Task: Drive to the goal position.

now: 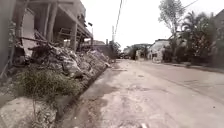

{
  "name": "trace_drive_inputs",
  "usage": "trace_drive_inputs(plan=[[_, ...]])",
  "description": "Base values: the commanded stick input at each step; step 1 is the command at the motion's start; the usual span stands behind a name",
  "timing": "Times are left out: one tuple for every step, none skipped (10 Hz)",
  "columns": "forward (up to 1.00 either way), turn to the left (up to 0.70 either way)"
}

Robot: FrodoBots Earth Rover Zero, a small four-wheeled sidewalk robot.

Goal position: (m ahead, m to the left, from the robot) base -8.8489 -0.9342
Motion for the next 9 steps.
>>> trace_drive_inputs(plan=[[0.06, 0.00], [0.06, 0.00], [0.06, 0.00], [0.06, 0.00], [0.06, 0.00], [0.06, 0.00], [0.06, 0.00], [0.06, 0.00], [0.06, 0.00]])
